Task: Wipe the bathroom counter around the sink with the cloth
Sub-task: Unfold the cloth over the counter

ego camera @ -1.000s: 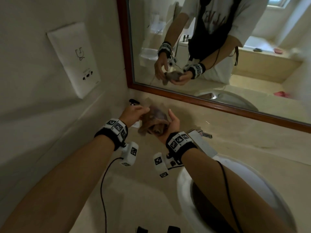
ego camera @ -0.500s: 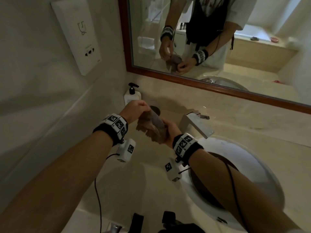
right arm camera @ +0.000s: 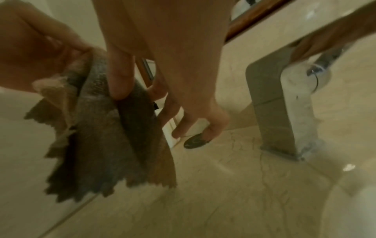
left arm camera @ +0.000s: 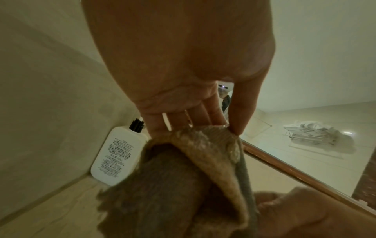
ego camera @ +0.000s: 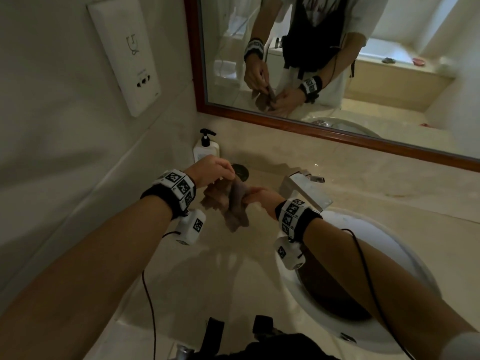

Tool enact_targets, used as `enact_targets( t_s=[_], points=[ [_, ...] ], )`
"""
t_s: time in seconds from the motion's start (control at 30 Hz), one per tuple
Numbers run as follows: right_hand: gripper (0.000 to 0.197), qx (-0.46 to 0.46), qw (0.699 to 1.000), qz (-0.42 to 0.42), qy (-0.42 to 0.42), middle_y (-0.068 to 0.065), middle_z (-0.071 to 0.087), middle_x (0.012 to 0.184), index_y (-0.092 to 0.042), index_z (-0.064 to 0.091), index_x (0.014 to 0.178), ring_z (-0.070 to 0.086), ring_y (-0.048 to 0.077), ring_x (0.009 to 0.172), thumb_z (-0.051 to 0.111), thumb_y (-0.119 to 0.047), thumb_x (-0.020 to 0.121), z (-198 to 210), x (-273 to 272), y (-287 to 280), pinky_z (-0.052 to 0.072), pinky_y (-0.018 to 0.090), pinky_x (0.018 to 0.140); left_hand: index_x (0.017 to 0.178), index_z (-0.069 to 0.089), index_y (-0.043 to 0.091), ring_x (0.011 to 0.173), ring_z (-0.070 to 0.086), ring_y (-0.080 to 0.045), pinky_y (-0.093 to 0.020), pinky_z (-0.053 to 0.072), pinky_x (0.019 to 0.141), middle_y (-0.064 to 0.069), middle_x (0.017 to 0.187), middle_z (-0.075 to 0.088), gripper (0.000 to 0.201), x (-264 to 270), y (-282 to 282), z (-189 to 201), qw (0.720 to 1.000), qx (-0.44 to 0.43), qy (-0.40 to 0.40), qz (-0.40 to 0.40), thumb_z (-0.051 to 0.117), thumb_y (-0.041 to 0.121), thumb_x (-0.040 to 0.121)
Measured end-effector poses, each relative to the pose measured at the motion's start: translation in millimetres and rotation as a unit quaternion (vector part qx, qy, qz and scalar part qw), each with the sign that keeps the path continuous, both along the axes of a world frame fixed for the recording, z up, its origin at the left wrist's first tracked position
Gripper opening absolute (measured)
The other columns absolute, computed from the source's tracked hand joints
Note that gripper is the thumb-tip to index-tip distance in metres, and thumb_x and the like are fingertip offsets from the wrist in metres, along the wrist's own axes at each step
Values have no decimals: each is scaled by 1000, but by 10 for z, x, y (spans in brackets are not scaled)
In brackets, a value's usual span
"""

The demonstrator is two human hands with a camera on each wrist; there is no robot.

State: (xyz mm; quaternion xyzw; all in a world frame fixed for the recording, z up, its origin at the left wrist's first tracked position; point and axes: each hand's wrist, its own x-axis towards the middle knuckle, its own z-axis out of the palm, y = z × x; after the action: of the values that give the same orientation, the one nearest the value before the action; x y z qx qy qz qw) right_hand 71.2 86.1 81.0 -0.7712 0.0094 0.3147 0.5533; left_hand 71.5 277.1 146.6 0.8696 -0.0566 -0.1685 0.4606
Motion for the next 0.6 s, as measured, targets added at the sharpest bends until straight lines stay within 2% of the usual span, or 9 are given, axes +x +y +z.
enact_targets(
  t_s=[0.07, 0.1, 0.17, 0.27, 0.37, 0.47, 0.53, 0.6],
  points=[
    [12, -38, 998, -27, -40, 5, 68, 91, -15, 71, 82, 57, 23, 99, 69, -6, 75, 32, 99, -55, 37, 38, 96, 80, 68, 15, 69, 55, -17, -26, 44, 62, -3, 75, 61, 7, 53, 34, -17, 999, 17, -14, 23, 64, 16, 86],
    [13, -56, 996, -41, -56, 3, 64, 80, -17, 66, 71, 58, 23, 90, 71, -5, 74, 54, 152, -86, 40, 36, 90, 78, 69, 17, 71, 57, -17, -26, 44, 64, -2, 74, 62, 7, 88, 54, -32, 999, 26, -26, 33, 66, 17, 84],
    [22, -76, 991, -65, -88, 3, 58, 70, -18, 57, 64, 55, 22, 76, 71, -4, 73, 115, 249, -127, 44, 36, 76, 76, 72, 20, 78, 61, -18, -27, 46, 70, 1, 76, 66, 6, 160, 89, -56, 996, 48, -52, 48, 68, 20, 82],
    [26, -113, 982, -46, -144, 6, 58, 75, -21, 54, 68, 58, 28, 82, 70, -1, 72, 253, 370, -126, 48, 39, 74, 80, 73, 23, 82, 63, -16, -29, 50, 75, 4, 79, 68, 5, 210, 97, -75, 990, 86, -85, 67, 68, 25, 81],
    [29, -149, 974, -27, -171, 0, 59, 76, -26, 53, 70, 59, 30, 88, 67, -1, 74, 317, 391, -124, 49, 40, 77, 77, 68, 30, 75, 63, -15, -30, 52, 70, 5, 76, 66, 5, 121, 51, -148, 981, 119, -115, 97, 66, 27, 80],
    [21, -197, 969, 12, -151, -2, 60, 78, -26, 59, 74, 58, 22, 83, 67, -7, 77, 206, 211, -134, 45, 27, 66, 74, 63, 34, 75, 62, -17, -29, 51, 68, 6, 76, 65, 8, -68, 31, -419, 978, 171, -91, 83, 66, 28, 79],
    [16, -217, 969, 48, -103, 4, 61, 90, -19, 63, 86, 57, 21, 86, 66, -5, 79, -8, 40, -158, 43, 22, 61, 87, 68, 33, 87, 63, -19, -30, 50, 76, 3, 90, 69, 8, -229, 53, -678, 979, 200, -13, 37, 68, 29, 80],
    [25, -219, 971, 79, -54, 6, 59, 104, -10, 65, 102, 55, 22, 94, 67, -3, 79, -200, -126, -189, 46, 24, 71, 110, 66, 23, 99, 61, -22, -32, 49, 86, 1, 104, 65, 29, -373, 92, -939, 976, 208, 53, 21, 67, 33, 83]
  ],
)
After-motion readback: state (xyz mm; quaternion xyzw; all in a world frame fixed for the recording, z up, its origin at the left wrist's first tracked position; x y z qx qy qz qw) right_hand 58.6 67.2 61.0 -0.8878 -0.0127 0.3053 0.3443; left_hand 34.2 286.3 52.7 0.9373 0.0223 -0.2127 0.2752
